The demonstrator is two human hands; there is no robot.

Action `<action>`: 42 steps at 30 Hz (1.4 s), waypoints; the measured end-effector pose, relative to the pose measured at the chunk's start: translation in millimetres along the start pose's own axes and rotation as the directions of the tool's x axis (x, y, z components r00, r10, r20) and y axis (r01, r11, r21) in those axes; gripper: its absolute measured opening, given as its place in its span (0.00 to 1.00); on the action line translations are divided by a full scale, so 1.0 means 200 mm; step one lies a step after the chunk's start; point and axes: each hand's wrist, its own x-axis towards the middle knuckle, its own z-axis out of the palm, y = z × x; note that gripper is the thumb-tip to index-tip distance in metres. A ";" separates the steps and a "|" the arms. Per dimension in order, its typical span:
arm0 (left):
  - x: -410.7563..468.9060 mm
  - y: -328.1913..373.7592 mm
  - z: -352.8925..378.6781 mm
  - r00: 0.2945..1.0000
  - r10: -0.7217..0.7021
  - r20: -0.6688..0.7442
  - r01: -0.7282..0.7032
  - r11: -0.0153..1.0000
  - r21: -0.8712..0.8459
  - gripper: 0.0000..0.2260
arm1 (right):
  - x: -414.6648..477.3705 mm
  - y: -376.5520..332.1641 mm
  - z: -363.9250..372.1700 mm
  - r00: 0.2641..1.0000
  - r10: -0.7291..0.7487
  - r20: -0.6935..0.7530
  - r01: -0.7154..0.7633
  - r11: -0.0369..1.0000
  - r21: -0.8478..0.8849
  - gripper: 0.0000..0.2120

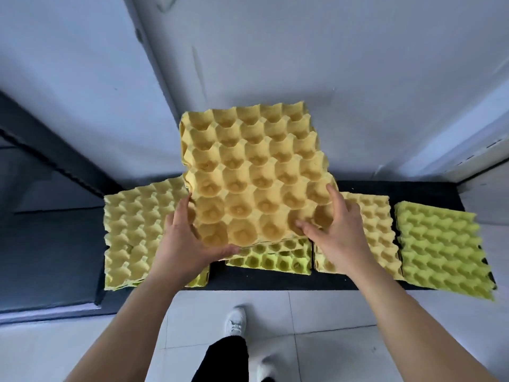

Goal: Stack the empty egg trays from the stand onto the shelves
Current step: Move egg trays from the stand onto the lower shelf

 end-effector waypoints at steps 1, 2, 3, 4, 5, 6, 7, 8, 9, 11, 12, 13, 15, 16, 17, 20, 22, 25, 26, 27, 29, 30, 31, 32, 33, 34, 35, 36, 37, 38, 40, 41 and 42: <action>-0.06 0.00 -0.05 1.000 0.000 -0.031 -0.001 1.000 -0.008 0.62 | -0.03 -0.06 -0.02 0.999 -0.042 -0.004 0.042 0.999 -0.012 0.46; -0.12 -0.01 -0.11 0.998 0.000 -0.066 -0.002 1.000 -0.023 0.62 | -0.06 -0.12 -0.03 0.996 -0.086 -0.006 0.086 0.996 -0.026 0.46; -0.19 -0.02 -0.16 0.995 0.000 -0.103 -0.004 0.999 -0.043 0.61 | -0.10 -0.17 -0.04 0.992 -0.125 -0.004 0.125 0.992 -0.037 0.47; -0.26 -0.03 -0.21 0.990 -0.002 -0.141 -0.007 0.998 -0.064 0.61 | -0.14 -0.23 -0.05 0.987 -0.162 0.002 0.162 0.986 -0.042 0.47; -0.33 -0.05 -0.26 0.984 -0.007 -0.180 -0.008 0.997 -0.082 0.61 | -0.18 -0.29 -0.05 0.979 -0.201 0.011 0.201 0.979 -0.041 0.47; -0.41 -0.06 -0.31 0.976 -0.015 -0.218 -0.006 0.995 -0.096 0.60 | -0.22 -0.35 -0.05 0.970 -0.241 0.019 0.242 0.969 -0.041 0.47; -0.49 -0.08 -0.36 0.967 -0.024 -0.253 -0.004 0.994 -0.107 0.60 | -0.26 -0.41 -0.05 0.959 -0.281 0.027 0.282 0.958 -0.044 0.47; -0.57 -0.10 -0.41 0.958 -0.032 -0.286 -0.002 0.993 -0.118 0.60 | -0.31 -0.47 -0.04 0.947 -0.318 0.036 0.319 0.946 -0.047 0.47; -0.65 -0.12 -0.46 0.947 -0.040 -0.319 -0.001 0.992 -0.128 0.59 | -0.36 -0.53 -0.04 0.935 -0.352 0.047 0.354 0.934 -0.044 0.47; -0.80 -0.19 -0.56 0.925 -0.051 -0.376 -0.007 0.988 -0.151 0.59 | -0.46 -0.66 -0.02 0.910 -0.407 0.077 0.410 0.912 -0.030 0.47; -0.86 -0.23 -0.61 0.913 -0.057 -0.405 -0.011 0.986 -0.166 0.59 | -0.50 -0.73 -0.01 0.896 -0.434 0.094 0.438 0.899 -0.025 0.47; -0.93 -0.27 -0.67 0.899 -0.063 -0.434 -0.017 0.984 -0.179 0.59 | -0.55 -0.80 0.01 0.880 -0.462 0.110 0.467 0.884 -0.020 0.47; -1.05 -0.37 -0.78 0.867 -0.077 -0.493 -0.031 0.978 -0.207 0.58 | -0.65 -0.95 0.06 0.840 -0.527 0.130 0.534 0.845 -0.018 0.47; -1.11 -0.42 -0.83 0.850 -0.090 -0.519 -0.035 0.973 -0.227 0.58 | -0.70 -1.03 0.10 0.820 -0.555 0.139 0.563 0.826 -0.022 0.47; -1.16 -0.47 -0.89 0.834 -0.104 -0.542 -0.042 0.967 -0.250 0.58 | -0.75 -1.11 0.14 0.805 -0.574 0.150 0.583 0.812 -0.022 0.46; -1.32 -0.64 -1.07 0.780 -0.119 -0.615 -0.090 0.950 -0.298 0.53 | -0.90 -1.33 0.31 0.762 -0.621 0.185 0.632 0.775 0.004 0.46; -1.42 -0.77 -1.20 0.744 -0.129 -0.656 -0.112 0.943 -0.313 0.47 | -1.00 -1.48 0.44 0.730 -0.654 0.197 0.666 0.746 0.011 0.47; -1.56 -0.96 -1.41 0.704 -0.169 -0.690 -0.130 0.925 -0.358 0.42 | -1.18 -1.71 0.67 0.701 -0.675 0.231 0.689 0.725 0.029 0.46; -1.60 -1.03 -1.48 0.694 -0.180 -0.697 -0.128 0.922 -0.365 0.41 | -1.24 -1.79 0.74 0.698 -0.675 0.238 0.688 0.725 0.036 0.46; -1.64 -1.09 -1.57 0.687 -0.189 -0.702 -0.120 0.923 -0.367 0.41 | -1.30 -1.86 0.82 0.698 -0.674 0.240 0.686 0.726 0.044 0.47; -1.71 -1.23 -1.74 0.679 -0.206 -0.705 -0.091 0.929 -0.359 0.40 | -1.41 -2.00 0.98 0.702 -0.670 0.243 0.677 0.733 0.065 0.47; -1.74 -1.30 -1.82 0.679 -0.211 -0.703 -0.068 0.936 -0.346 0.40 | -1.47 -2.07 1.06 0.709 -0.660 0.247 0.665 0.743 0.075 0.47; -1.76 -1.37 -1.91 0.680 -0.216 -0.700 -0.044 0.942 -0.333 0.40 | -1.52 -2.13 1.14 0.721 -0.644 0.257 0.647 0.758 0.082 0.46; -1.78 -1.44 -1.99 0.681 -0.221 -0.698 -0.023 0.947 -0.321 0.41 | -1.56 -2.20 1.22 0.732 -0.626 0.267 0.628 0.773 0.089 0.46; -1.80 -1.51 -2.07 0.683 -0.224 -0.695 -0.004 0.951 -0.310 0.42 | -1.60 -2.26 1.29 0.741 -0.614 0.272 0.614 0.784 0.095 0.46; -1.81 -1.58 -2.15 0.685 -0.228 -0.691 0.012 0.953 -0.303 0.43 | -1.64 -2.32 1.36 0.748 -0.604 0.274 0.604 0.791 0.097 0.46; -1.81 -1.64 -2.22 0.688 -0.234 -0.687 0.025 0.954 -0.300 0.45 | -1.67 -2.38 1.42 0.754 -0.598 0.273 0.597 0.796 0.094 0.46; -1.81 -1.69 -2.29 0.693 -0.240 -0.680 0.033 0.952 -0.303 0.47 | -1.70 -2.43 1.48 0.759 -0.591 0.274 0.592 0.801 0.089 0.45; -1.81 -1.75 -2.35 0.699 -0.248 -0.671 0.037 0.949 -0.313 0.48 | -1.72 -2.48 1.54 0.762 -0.586 0.276 0.587 0.805 0.088 0.45; -1.80 -1.80 -2.41 0.705 -0.261 -0.659 0.039 0.943 -0.332 0.48 | -1.73 -2.53 1.60 0.765 -0.581 0.278 0.581 0.809 0.092 0.45; -1.76 -1.92 -2.51 0.718 -0.285 -0.636 0.040 0.928 -0.371 0.48 | -1.75 -2.63 1.72 0.770 -0.573 0.281 0.571 0.815 0.098 0.45; -1.74 -1.97 -2.56 0.722 -0.292 -0.627 0.039 0.922 -0.385 0.48 | -1.75 -2.68 1.77 0.772 -0.570 0.280 0.568 0.817 0.098 0.45; -1.71 -2.01 -2.61 0.727 -0.296 -0.620 0.039 0.919 -0.393 0.47 | -1.74 -2.72 1.83 0.775 -0.568 0.276 0.566 0.819 0.097 0.45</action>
